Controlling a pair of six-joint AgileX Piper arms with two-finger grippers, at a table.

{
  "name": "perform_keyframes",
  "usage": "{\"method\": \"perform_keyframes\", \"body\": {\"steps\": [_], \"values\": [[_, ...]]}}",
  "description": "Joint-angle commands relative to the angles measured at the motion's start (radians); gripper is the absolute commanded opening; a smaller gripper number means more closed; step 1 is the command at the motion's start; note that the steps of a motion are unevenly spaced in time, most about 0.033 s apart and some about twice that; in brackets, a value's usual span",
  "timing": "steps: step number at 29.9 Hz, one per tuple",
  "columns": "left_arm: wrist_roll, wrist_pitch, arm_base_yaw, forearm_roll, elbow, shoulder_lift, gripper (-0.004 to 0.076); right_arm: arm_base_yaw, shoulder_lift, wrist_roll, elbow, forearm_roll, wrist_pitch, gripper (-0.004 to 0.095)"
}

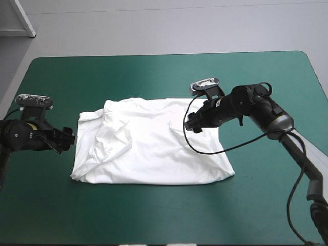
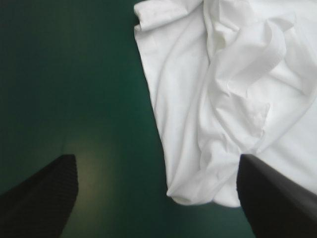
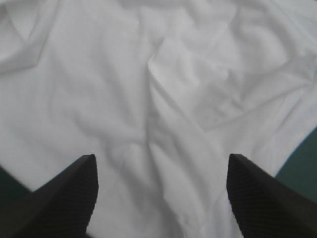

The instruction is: Fold the cloth

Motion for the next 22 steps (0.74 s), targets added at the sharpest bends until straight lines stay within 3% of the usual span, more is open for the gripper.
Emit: {"method": "perform_keyframes", "body": {"steps": [1,3,8,11,18,22], "values": [[-0.002,0.048,-0.002,-0.008,-0.033,-0.021,0.0625,0.000,-0.065,0.017,-0.033,-0.024,0.155,0.0671],[-0.004,0.097,-0.002,-0.008,-0.024,-0.021,0.0625,0.000,-0.071,0.027,-0.013,-0.022,0.243,0.0670],[-0.008,0.109,-0.002,-0.018,0.045,-0.021,0.0625,0.001,-0.166,0.041,0.134,-0.007,0.227,0.0558],[-0.008,0.076,-0.002,-0.039,0.111,-0.021,0.0625,0.001,-0.236,0.043,0.240,-0.008,0.206,0.0498],[0.038,-0.078,-0.009,-0.052,0.254,0.015,0.0626,0.001,-0.385,0.060,0.384,-0.032,0.184,0.0494],[0.064,-0.105,-0.037,-0.056,0.260,0.105,0.0625,0.001,-0.444,0.065,0.414,-0.034,0.180,0.0494]]}}
